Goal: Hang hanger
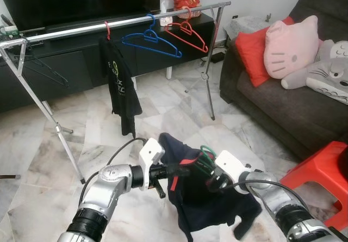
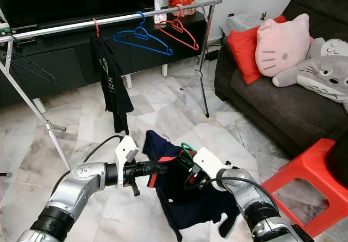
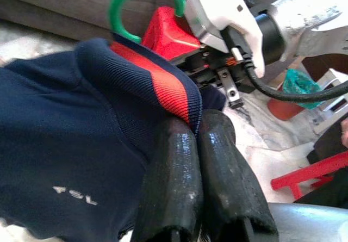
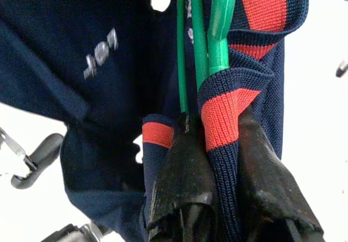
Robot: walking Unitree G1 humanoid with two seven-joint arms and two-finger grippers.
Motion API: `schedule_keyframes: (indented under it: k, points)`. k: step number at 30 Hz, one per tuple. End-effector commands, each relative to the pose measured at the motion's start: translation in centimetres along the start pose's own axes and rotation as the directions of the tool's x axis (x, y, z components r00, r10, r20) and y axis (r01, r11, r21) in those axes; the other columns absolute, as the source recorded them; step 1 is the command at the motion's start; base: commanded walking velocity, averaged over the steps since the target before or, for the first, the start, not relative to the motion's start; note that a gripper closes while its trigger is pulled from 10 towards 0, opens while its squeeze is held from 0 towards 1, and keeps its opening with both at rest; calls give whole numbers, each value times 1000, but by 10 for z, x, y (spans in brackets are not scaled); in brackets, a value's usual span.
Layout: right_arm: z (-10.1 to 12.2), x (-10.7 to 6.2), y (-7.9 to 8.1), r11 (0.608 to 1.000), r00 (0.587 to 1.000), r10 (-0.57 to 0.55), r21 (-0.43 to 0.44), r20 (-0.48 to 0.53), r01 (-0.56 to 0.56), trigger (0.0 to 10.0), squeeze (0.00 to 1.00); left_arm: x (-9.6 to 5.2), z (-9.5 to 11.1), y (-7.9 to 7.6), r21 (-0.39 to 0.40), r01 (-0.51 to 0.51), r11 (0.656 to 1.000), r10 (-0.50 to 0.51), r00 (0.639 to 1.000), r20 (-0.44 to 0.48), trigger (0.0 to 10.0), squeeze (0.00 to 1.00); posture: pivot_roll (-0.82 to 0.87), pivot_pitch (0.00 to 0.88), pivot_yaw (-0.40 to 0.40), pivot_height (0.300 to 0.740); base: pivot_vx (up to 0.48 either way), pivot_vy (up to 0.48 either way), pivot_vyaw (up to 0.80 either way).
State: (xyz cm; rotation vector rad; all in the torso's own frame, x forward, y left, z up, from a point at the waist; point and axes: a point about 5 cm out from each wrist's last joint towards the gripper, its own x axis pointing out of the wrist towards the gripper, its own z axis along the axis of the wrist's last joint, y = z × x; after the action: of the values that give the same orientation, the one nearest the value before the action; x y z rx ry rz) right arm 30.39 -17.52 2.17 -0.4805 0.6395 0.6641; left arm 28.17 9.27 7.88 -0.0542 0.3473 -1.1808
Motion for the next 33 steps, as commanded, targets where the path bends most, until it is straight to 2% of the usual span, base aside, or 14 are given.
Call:
schedule_keyframes:
  k: [1, 5, 11, 15, 21, 23, 25, 29, 33]
  points:
    - [5, -2, -7, 1000, 999, -24, 21, 27, 23, 0, 0, 2, 6, -5, 14, 33, 999, -33, 999, 16, 10000, 1000, -140, 0, -34, 740, 0, 0, 0]
    - [8, -1, -8, 999, 998, -45, 18, 43, 44, 0, 0, 2, 9, -8, 10, 64, 998, -64, 998, 18, 10000, 1000, -137, 0, -35, 740, 0, 0, 0]
    - [13, 0, -10, 998, 994, -63, 23, 84, 62, 0, 0, -3, 9, -7, 7, 55, 998, -55, 998, 9, 10000, 1000, -133, 0, -36, 740, 0, 0, 0]
    - [15, -3, -14, 998, 993, -55, -7, 104, 56, 0, 0, -8, 11, -4, 12, 36, 999, -36, 999, 9, 10000, 1000, -132, 0, -36, 740, 0, 0, 0]
    - [13, -13, -17, 994, 987, 43, -102, 154, -28, 0, 0, -21, 13, 3, 31, 5, 999, -5, 1000, -5, 10000, 1000, -131, 0, -37, 740, 0, 0, 0]
    - [4, -24, -19, 978, 979, 147, -169, 138, -123, 0, 0, -34, 16, 8, 67, 1, 998, 2, 999, -35, 10000, 1000, -130, 0, -38, 740, 0, 0, 0]
    - [-1, -30, -20, 966, 972, 196, -197, 131, -168, 0, 0, -39, 18, 10, 81, 2, 997, 2, 999, -46, 10000, 1000, -130, 0, -38, 740, 0, 0, 0]
    - [-10, -41, -20, 937, 951, 288, -237, 114, -256, 0, 0, -46, 24, 11, 109, 29, 994, -22, 998, -65, 10000, 1000, -126, 0, -39, 740, 0, 0, 0]
    - [-15, -48, -19, 908, 927, 363, -258, 95, -329, 0, 0, -47, 29, 10, 151, 55, 987, -43, 995, -87, 10000, 1000, -126, 0, -39, 740, 0, 0, 0]
